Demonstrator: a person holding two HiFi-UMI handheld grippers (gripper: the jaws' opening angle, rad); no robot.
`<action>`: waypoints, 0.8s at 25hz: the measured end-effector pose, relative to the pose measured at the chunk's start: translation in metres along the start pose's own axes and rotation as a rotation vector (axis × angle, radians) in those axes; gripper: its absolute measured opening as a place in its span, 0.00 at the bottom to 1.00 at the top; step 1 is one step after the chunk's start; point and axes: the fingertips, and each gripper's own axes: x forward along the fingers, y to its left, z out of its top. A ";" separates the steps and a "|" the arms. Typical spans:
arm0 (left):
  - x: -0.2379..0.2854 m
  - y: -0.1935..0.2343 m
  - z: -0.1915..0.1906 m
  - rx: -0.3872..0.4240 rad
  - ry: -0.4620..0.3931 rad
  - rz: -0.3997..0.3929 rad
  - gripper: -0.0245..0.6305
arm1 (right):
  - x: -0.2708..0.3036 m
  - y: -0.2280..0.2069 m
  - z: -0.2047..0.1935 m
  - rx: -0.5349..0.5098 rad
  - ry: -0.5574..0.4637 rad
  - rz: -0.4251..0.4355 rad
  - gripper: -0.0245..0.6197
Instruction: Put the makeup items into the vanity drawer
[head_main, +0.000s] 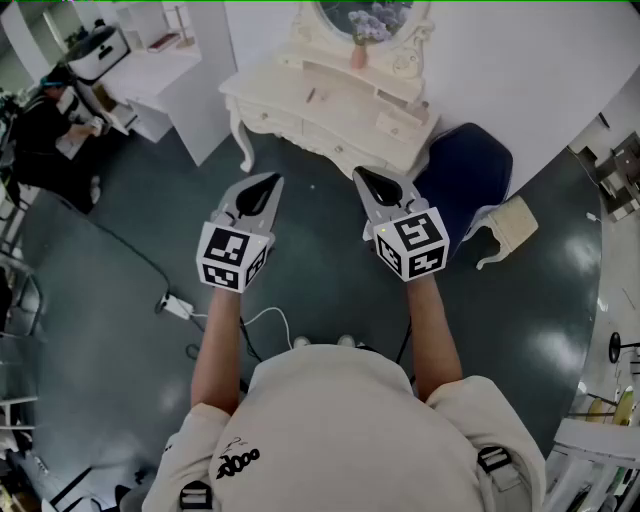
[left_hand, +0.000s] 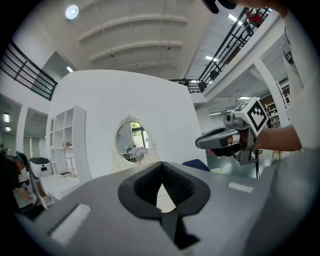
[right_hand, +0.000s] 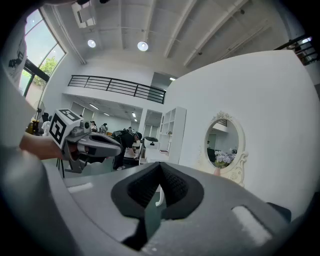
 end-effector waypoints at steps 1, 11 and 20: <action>0.000 0.002 0.000 0.003 -0.003 -0.006 0.06 | 0.003 0.001 0.001 -0.007 0.002 -0.004 0.04; 0.004 0.021 -0.018 -0.090 -0.019 -0.091 0.06 | 0.018 0.000 -0.013 0.047 0.015 -0.061 0.04; 0.063 0.061 -0.030 -0.019 0.005 -0.096 0.06 | 0.081 -0.036 -0.015 -0.011 0.003 -0.028 0.04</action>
